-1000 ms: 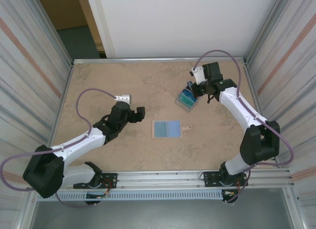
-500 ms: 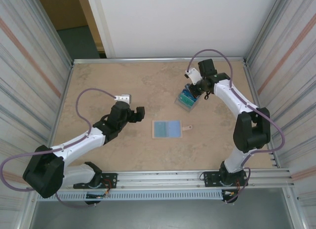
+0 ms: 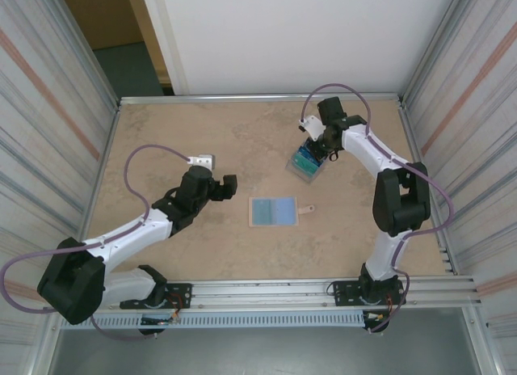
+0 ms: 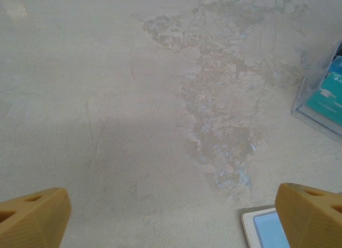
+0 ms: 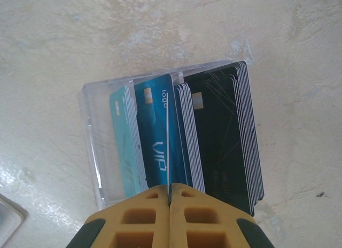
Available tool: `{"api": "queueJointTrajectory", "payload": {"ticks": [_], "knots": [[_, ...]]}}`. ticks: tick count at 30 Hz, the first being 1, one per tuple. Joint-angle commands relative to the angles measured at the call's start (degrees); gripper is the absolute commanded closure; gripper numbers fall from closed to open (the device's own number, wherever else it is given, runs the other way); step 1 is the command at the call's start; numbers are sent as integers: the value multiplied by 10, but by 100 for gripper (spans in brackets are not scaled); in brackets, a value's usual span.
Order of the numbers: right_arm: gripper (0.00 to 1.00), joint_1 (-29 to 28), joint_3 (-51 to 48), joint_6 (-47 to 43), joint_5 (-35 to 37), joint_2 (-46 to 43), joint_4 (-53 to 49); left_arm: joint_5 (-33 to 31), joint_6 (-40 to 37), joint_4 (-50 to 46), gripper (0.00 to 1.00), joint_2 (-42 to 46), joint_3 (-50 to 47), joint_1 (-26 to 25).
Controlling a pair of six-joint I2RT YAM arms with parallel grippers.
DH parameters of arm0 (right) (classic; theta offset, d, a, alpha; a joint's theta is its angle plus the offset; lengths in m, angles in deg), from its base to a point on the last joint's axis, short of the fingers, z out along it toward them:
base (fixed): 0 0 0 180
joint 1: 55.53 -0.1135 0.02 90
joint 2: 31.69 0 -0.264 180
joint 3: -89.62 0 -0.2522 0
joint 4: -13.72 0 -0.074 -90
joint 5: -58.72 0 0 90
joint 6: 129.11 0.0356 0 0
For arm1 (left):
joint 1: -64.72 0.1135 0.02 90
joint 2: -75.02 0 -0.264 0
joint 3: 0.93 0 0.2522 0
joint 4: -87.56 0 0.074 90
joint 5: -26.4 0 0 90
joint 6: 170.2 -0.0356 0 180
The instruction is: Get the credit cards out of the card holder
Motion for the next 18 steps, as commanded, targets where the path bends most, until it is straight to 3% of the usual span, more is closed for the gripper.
{"api": "queueJointTrajectory", "payload": {"ticks": [1,8,18], "knots": [[100,5,29,-23,11,19,-22,2,-7,8,1,9,1,5],[100,4,49,-34,17,38,-38,5,-9,11,1,10,0,6],[92,-2,50,-40,14,47,-39,7,-10,12,1,5,1,8]]}}
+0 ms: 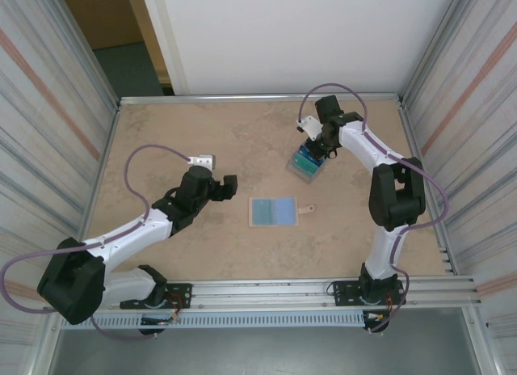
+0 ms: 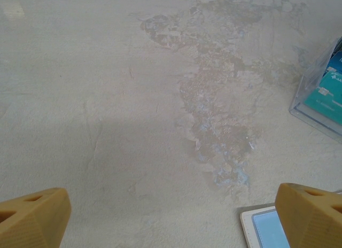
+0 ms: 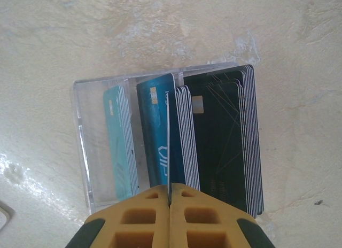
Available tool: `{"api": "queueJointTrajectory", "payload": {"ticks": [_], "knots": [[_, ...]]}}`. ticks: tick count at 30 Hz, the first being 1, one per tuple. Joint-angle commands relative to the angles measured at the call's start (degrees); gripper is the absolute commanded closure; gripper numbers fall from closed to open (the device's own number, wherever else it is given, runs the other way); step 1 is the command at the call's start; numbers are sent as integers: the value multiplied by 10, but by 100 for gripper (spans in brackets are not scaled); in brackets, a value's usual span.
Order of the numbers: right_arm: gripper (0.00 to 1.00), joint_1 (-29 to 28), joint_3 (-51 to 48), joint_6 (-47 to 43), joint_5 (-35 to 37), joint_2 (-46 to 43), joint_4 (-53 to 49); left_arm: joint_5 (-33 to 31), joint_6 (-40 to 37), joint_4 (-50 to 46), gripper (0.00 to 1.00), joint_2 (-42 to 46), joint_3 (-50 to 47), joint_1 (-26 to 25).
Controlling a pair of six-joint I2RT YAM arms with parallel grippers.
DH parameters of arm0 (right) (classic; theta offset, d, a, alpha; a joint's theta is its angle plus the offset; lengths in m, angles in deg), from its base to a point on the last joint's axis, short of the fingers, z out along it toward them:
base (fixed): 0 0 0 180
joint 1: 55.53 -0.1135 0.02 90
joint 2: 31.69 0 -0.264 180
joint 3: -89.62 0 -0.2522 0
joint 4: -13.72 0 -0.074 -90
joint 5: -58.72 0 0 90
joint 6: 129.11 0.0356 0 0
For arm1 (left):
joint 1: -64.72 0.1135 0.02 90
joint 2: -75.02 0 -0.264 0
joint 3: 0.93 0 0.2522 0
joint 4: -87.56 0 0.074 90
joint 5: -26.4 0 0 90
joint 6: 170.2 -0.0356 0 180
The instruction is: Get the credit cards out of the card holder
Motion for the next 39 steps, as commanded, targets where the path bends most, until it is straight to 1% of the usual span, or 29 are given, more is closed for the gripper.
{"api": "queueJointTrajectory", "payload": {"ticks": [1,7,13,19,22,25,29,33,35,39], "knots": [[92,-1,20,-16,9,16,-15,3,-7,12,1,5,2,7],[91,-6,24,-21,7,22,-19,1,-8,10,1,6,0,8],[81,-8,31,-18,17,27,-20,0,-8,9,1,10,0,10],[81,-11,29,-1,27,13,-14,-2,-9,5,1,16,-1,11],[80,-16,18,24,33,-9,-3,-4,-7,4,1,19,-1,12],[78,-22,1,69,40,-40,8,-6,-1,1,1,19,-1,13],[75,-36,-27,151,57,-88,18,-10,6,-2,1,21,1,14],[67,-58,-75,248,70,-142,33,-16,23,-6,1,24,1,21],[64,-74,-105,292,65,-170,37,-16,32,-6,1,26,-2,26],[60,-124,-158,367,81,-213,40,-16,51,-8,1,35,-8,41]]}}
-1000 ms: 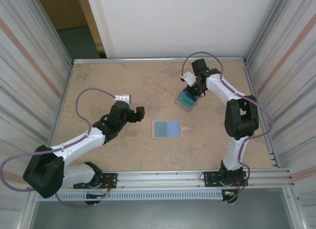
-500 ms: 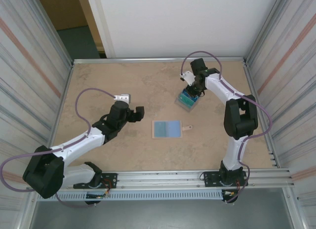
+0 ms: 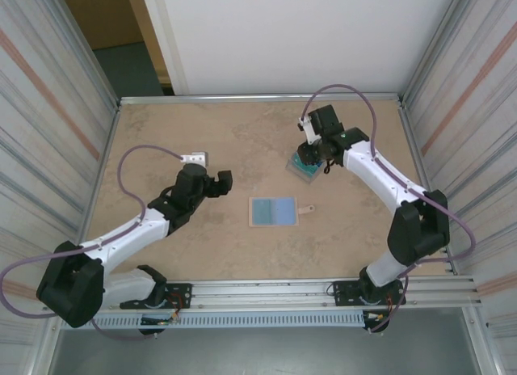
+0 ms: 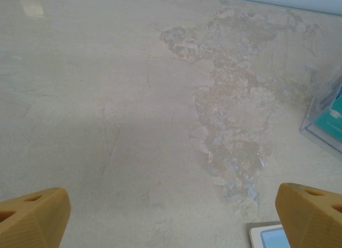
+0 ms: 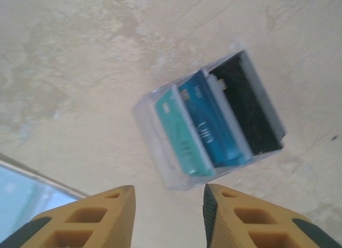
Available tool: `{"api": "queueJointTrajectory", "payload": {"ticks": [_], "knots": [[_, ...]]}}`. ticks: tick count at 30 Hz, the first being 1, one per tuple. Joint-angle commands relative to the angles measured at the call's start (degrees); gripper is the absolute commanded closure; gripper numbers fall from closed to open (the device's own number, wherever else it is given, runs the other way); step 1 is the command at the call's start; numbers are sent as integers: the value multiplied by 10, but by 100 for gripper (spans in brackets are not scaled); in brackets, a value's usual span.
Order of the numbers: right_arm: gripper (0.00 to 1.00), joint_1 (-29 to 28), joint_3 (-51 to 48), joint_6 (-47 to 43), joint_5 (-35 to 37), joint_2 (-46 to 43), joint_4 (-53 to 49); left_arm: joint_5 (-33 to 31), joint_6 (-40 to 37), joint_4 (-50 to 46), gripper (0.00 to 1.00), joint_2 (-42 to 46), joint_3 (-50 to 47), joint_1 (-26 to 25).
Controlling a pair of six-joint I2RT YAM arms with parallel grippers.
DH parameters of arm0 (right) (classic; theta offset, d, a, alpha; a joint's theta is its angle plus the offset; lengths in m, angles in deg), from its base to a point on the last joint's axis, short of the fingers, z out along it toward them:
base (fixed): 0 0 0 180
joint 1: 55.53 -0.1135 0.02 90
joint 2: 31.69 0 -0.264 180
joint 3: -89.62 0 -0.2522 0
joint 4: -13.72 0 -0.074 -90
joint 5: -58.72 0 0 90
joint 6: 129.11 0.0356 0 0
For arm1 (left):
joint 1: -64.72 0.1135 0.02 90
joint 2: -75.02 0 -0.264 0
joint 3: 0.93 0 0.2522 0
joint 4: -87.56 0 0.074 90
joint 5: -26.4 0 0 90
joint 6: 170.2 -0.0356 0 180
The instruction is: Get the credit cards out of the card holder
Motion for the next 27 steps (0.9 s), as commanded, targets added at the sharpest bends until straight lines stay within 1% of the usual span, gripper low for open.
{"api": "queueJointTrajectory", "payload": {"ticks": [1,5,9,12,16,21,27], "knots": [[58,-42,-42,112,14,-31,2,-14,34,-6,1,25,-10,15],[52,-114,-88,183,28,-46,15,-13,68,3,1,41,-27,33],[48,-180,-115,246,52,-39,30,-8,86,4,1,50,-39,48],[47,-221,-124,284,59,-19,43,-15,91,-1,1,52,-43,50],[49,-260,-115,308,56,22,51,-29,99,-1,1,51,-49,51],[49,-297,-69,305,78,88,16,-38,107,1,1,53,-57,52],[56,-315,-37,300,83,132,5,-44,108,0,1,53,-60,53]]}}
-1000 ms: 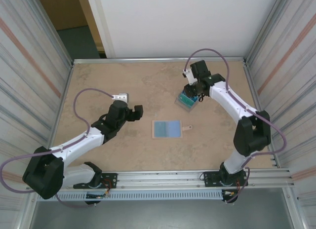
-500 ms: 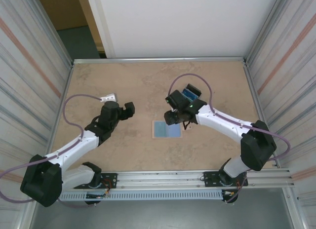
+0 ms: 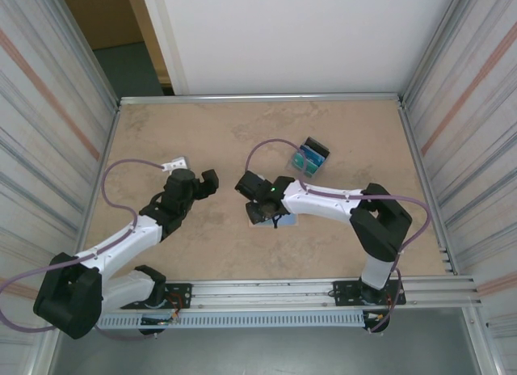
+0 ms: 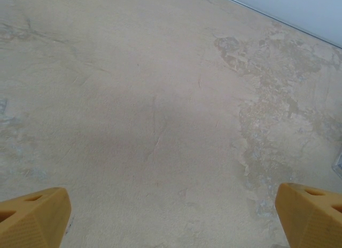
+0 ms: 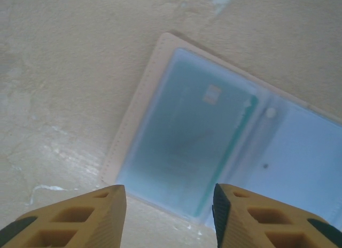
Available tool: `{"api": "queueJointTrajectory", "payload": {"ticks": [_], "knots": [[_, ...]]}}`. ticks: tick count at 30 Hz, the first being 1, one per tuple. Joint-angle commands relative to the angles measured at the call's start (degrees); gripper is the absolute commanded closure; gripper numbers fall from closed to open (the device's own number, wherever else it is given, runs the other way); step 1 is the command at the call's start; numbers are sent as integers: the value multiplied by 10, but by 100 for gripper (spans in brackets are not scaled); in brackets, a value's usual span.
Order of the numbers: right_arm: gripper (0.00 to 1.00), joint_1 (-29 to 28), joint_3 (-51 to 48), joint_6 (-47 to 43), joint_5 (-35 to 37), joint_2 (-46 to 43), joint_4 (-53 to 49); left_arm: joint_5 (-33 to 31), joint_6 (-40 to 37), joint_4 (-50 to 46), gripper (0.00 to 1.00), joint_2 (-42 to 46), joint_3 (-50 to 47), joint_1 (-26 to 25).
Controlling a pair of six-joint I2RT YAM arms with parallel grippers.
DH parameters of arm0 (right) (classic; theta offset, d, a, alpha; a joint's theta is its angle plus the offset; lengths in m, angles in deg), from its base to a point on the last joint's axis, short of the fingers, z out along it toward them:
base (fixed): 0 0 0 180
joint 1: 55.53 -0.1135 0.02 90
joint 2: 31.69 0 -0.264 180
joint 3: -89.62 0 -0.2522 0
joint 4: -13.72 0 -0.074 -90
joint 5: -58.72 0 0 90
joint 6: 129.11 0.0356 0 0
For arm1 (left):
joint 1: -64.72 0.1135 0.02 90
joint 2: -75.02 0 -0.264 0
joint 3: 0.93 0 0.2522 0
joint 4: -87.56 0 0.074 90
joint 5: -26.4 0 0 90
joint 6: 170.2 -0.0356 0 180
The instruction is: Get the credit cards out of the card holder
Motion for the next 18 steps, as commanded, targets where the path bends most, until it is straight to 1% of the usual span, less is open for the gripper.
{"api": "queueJointTrajectory", "payload": {"ticks": [1,4,9,18], "knots": [[56,-3,22,13,17,15,-20,-23,11,-1,1,13,-8,5],[56,-3,22,14,8,24,-14,-22,10,-1,1,12,-8,6],[62,-3,17,17,3,43,-6,-17,9,-2,1,7,-6,5],[61,-2,15,25,-9,62,10,-4,7,-3,1,-3,-2,5]]}}
